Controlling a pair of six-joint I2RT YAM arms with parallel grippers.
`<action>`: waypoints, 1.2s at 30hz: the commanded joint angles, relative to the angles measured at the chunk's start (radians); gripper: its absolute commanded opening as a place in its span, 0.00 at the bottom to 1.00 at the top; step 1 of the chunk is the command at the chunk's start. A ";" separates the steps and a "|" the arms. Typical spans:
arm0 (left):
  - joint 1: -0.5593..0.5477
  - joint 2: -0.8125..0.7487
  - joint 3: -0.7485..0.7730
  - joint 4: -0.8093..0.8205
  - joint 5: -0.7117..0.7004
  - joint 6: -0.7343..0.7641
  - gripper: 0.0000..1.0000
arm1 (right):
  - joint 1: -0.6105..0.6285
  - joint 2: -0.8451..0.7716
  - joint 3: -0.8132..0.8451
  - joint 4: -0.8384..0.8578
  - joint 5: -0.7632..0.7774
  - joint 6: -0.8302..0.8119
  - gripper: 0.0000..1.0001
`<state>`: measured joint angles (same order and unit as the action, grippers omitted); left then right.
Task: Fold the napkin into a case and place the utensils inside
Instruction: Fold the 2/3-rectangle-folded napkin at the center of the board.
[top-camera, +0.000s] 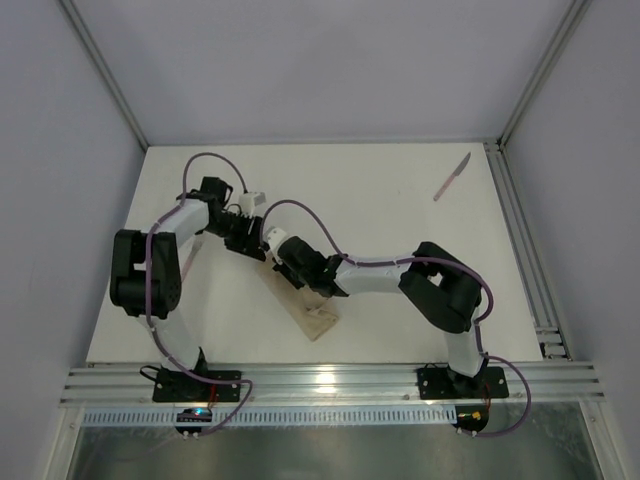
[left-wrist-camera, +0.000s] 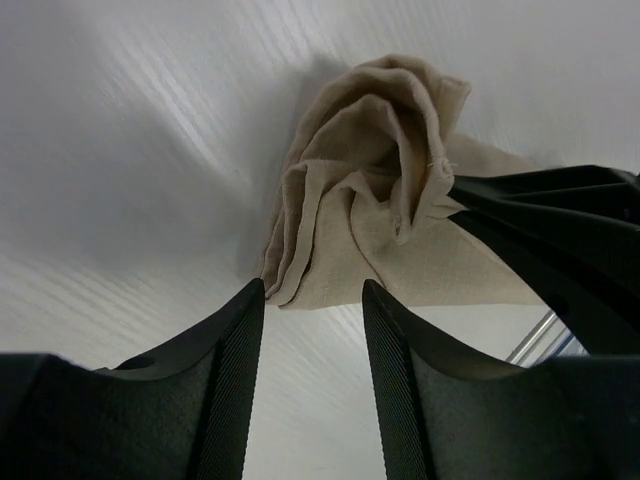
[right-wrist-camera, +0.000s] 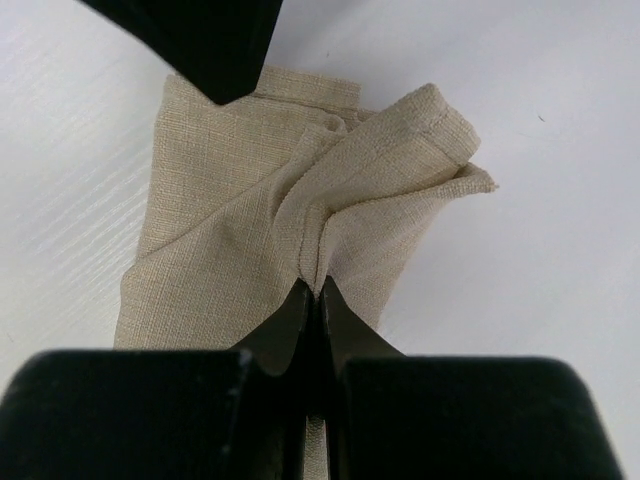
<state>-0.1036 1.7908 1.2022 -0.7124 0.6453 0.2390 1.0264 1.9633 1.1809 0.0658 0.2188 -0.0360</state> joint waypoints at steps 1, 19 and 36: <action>-0.002 0.053 0.010 -0.039 0.019 0.049 0.47 | -0.003 -0.058 -0.007 0.052 -0.030 -0.033 0.04; -0.030 0.186 0.037 -0.022 0.054 0.042 0.00 | -0.003 -0.104 -0.010 0.049 -0.078 -0.143 0.09; -0.031 0.176 0.033 0.007 0.042 0.025 0.00 | 0.034 -0.089 -0.015 0.046 -0.303 -0.173 0.13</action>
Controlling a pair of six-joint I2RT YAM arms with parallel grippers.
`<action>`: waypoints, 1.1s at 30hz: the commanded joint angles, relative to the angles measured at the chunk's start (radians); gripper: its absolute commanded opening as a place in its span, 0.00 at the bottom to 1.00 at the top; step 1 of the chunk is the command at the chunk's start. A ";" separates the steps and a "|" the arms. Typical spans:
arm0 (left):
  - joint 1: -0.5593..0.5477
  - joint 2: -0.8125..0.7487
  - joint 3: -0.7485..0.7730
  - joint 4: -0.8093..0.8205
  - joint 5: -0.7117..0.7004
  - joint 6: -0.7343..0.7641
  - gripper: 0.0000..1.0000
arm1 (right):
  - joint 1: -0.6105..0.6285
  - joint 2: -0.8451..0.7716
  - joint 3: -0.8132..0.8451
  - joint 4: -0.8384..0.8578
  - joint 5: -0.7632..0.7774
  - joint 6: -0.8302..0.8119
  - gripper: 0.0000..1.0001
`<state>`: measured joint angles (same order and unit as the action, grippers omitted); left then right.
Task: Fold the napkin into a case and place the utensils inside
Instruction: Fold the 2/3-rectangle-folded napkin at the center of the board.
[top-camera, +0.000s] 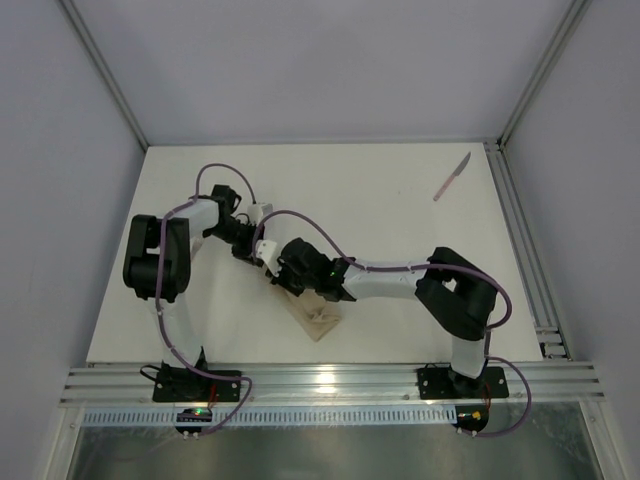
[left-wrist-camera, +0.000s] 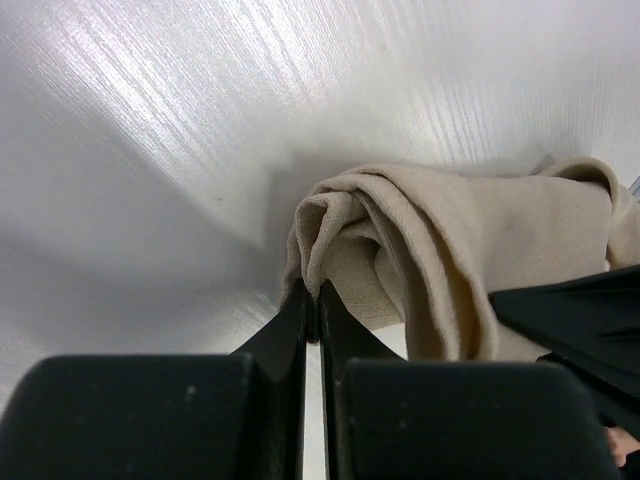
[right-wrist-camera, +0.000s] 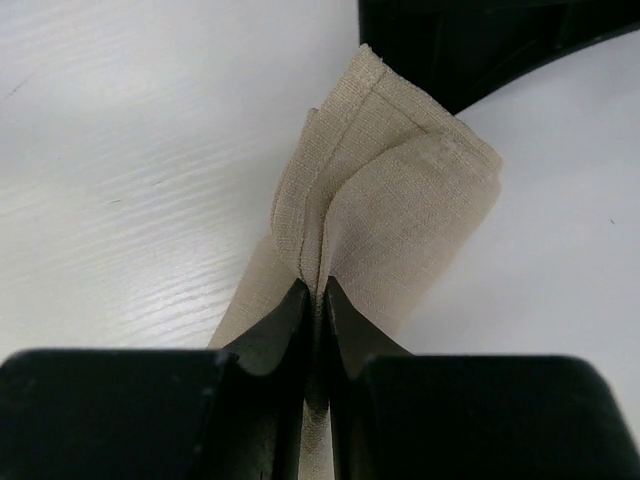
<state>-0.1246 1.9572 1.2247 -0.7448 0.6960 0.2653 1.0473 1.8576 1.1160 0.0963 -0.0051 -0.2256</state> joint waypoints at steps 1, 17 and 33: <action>-0.009 0.011 0.009 0.039 -0.006 0.000 0.00 | 0.014 0.020 0.050 0.017 -0.096 0.023 0.14; 0.026 -0.084 0.036 0.033 -0.036 0.002 0.32 | -0.033 0.111 0.065 0.008 -0.110 0.121 0.22; -0.040 -0.133 0.027 -0.041 -0.082 0.052 0.52 | -0.055 0.049 0.039 0.043 -0.142 0.144 0.37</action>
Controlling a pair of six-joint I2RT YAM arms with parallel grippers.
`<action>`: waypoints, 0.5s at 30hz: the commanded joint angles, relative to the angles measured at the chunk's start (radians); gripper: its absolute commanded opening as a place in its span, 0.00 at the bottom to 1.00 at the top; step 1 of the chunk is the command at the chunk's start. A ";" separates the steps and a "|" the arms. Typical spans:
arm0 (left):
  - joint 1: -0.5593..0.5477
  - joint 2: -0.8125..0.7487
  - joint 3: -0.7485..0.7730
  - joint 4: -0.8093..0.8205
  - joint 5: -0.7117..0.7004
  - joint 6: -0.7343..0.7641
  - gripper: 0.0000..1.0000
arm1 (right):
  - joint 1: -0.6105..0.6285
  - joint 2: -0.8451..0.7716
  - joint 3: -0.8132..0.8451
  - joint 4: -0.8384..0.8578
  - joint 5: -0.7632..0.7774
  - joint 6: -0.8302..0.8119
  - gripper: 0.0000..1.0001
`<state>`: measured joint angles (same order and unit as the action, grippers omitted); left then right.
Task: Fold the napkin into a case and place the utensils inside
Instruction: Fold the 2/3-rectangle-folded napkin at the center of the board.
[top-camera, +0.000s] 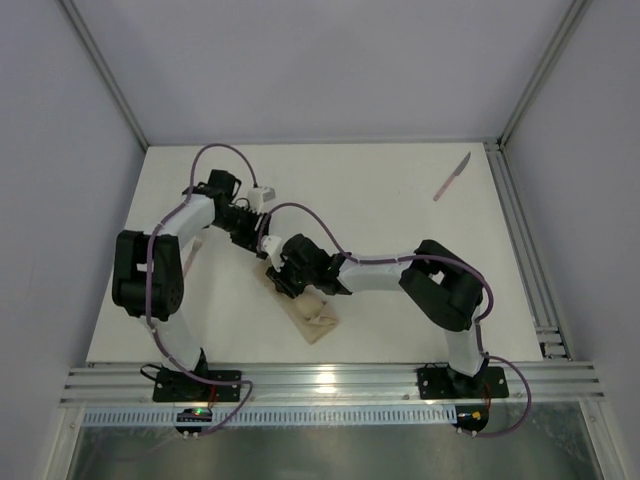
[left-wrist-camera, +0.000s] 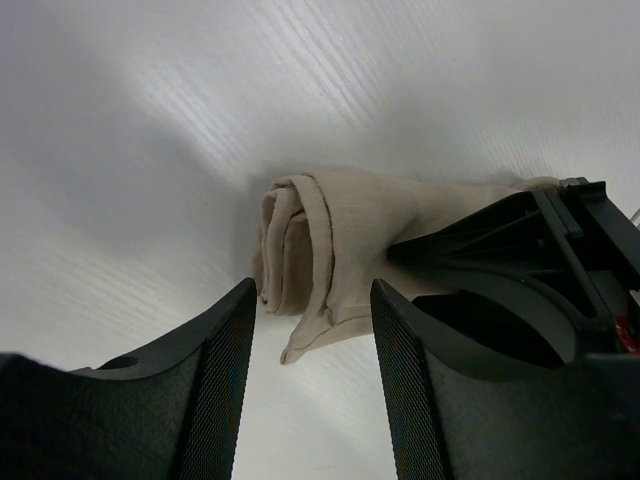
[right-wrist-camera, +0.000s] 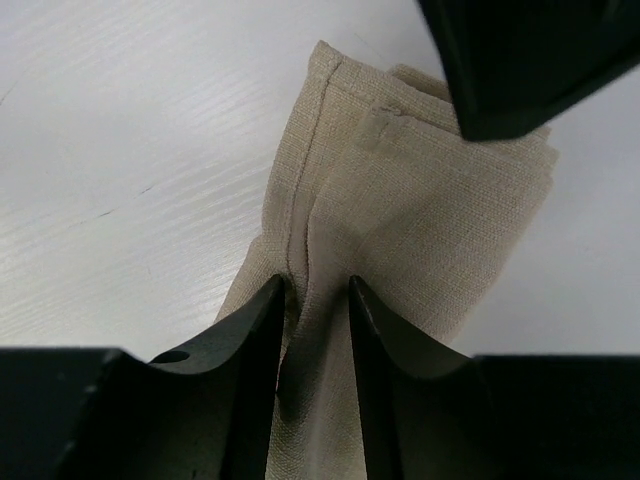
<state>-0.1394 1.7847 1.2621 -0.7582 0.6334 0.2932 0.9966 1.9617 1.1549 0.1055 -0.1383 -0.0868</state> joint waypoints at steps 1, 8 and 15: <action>-0.028 0.047 -0.012 -0.020 -0.026 0.023 0.51 | -0.004 -0.061 -0.001 0.033 -0.010 0.005 0.37; -0.048 0.079 -0.001 -0.046 0.000 0.046 0.37 | -0.003 -0.081 -0.004 0.026 0.005 -0.008 0.39; -0.051 0.094 -0.003 -0.067 -0.008 0.067 0.09 | -0.004 -0.106 0.005 0.005 0.009 -0.033 0.44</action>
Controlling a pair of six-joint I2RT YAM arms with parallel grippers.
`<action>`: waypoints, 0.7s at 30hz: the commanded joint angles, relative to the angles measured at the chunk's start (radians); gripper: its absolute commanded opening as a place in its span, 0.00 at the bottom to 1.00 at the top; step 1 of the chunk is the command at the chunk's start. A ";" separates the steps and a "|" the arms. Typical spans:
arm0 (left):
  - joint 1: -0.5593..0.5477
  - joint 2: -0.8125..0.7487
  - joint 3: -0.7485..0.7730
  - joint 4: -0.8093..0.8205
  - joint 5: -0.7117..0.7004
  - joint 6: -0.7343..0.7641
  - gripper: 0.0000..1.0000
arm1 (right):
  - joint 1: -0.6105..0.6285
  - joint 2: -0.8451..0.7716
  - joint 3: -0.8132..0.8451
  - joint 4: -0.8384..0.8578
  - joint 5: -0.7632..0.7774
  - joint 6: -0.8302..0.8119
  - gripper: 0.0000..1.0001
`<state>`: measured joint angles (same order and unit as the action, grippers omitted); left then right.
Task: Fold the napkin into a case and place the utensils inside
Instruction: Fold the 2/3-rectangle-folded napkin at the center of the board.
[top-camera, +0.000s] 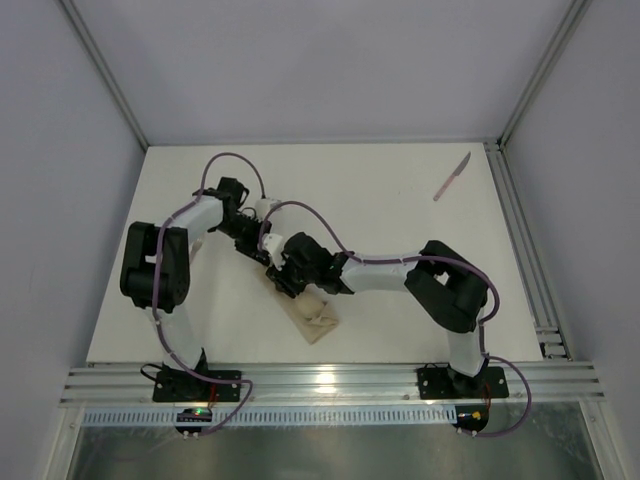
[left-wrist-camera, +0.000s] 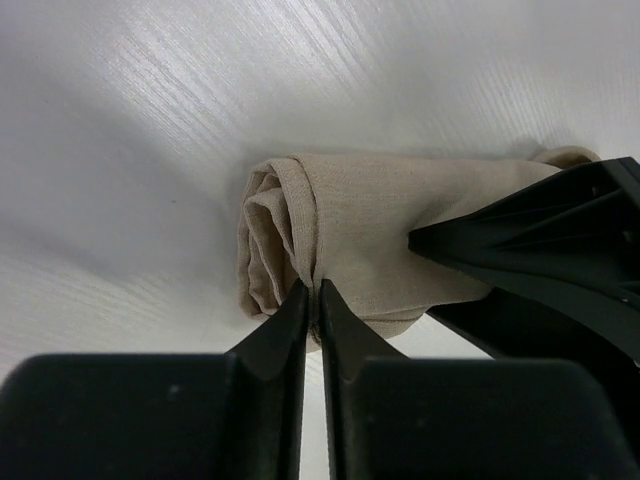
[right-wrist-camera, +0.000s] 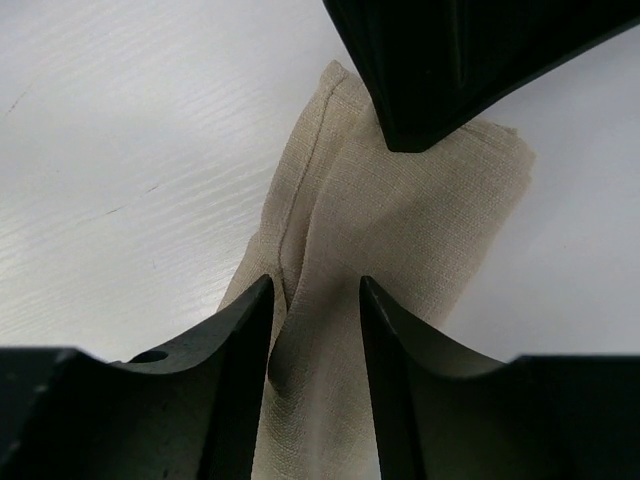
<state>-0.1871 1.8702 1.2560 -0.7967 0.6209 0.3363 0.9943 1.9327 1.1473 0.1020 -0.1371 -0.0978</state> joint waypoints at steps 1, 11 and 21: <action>-0.003 0.012 0.005 -0.027 0.005 0.024 0.04 | -0.003 -0.087 0.012 -0.011 0.008 -0.029 0.46; -0.003 0.004 0.036 -0.033 0.020 0.021 0.01 | 0.047 -0.359 -0.119 -0.266 0.060 -0.033 0.52; -0.003 0.012 0.023 -0.035 0.036 0.027 0.02 | 0.069 -0.385 -0.207 -0.340 -0.012 0.026 0.59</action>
<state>-0.1879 1.8805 1.2587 -0.8062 0.6262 0.3489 1.0565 1.5467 0.9264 -0.2142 -0.1246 -0.0925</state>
